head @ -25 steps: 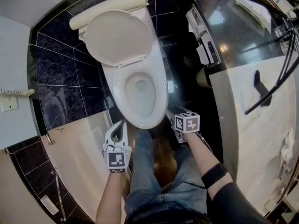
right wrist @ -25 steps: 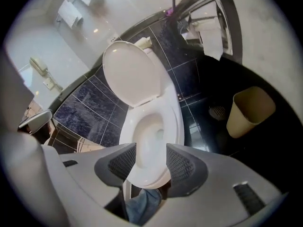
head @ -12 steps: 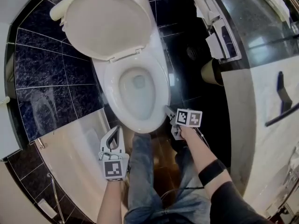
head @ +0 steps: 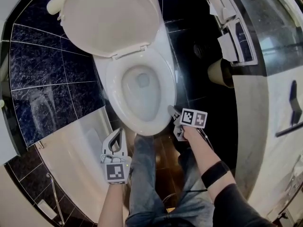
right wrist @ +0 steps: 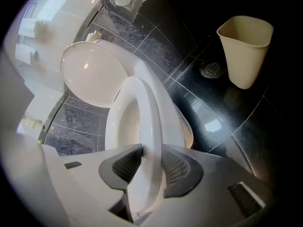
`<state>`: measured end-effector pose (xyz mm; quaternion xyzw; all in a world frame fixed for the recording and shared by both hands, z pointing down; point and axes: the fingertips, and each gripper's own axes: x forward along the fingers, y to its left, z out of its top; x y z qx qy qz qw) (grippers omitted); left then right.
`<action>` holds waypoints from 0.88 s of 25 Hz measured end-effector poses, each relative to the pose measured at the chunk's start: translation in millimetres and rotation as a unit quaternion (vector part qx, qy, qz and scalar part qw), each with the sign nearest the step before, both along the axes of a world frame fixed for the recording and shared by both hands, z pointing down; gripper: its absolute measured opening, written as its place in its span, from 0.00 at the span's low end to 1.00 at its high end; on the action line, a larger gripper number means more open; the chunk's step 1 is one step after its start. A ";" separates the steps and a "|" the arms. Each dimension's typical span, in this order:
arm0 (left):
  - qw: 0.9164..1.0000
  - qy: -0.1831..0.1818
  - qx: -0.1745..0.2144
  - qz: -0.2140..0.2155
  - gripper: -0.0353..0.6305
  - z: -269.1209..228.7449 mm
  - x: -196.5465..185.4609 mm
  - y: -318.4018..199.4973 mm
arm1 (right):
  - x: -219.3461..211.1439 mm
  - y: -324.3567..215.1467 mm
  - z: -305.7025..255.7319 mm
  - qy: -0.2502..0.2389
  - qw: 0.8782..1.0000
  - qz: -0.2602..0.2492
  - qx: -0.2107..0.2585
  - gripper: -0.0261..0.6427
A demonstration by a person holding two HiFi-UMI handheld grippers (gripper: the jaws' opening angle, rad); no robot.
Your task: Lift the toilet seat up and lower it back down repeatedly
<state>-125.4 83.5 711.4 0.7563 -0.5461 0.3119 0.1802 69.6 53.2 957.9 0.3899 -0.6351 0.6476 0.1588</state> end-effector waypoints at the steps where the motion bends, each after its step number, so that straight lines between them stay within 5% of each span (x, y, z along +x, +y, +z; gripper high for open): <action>1: 1.000 0.001 -0.001 -0.002 0.05 1.6 -0.7 0.3 | 0.8 -0.1 0.0 -0.004 1.000 0.000 0.000 0.25; 12: 1.000 0.005 -0.013 -0.007 0.05 13.4 -1.0 13.4 | 2.7 -2.8 -10.3 -0.019 1.000 0.019 -0.014 0.24; 22: 0.998 0.020 -0.049 -0.019 0.05 12.1 3.4 59.7 | 3.3 -15.5 -91.9 -0.048 0.999 0.015 -0.001 0.22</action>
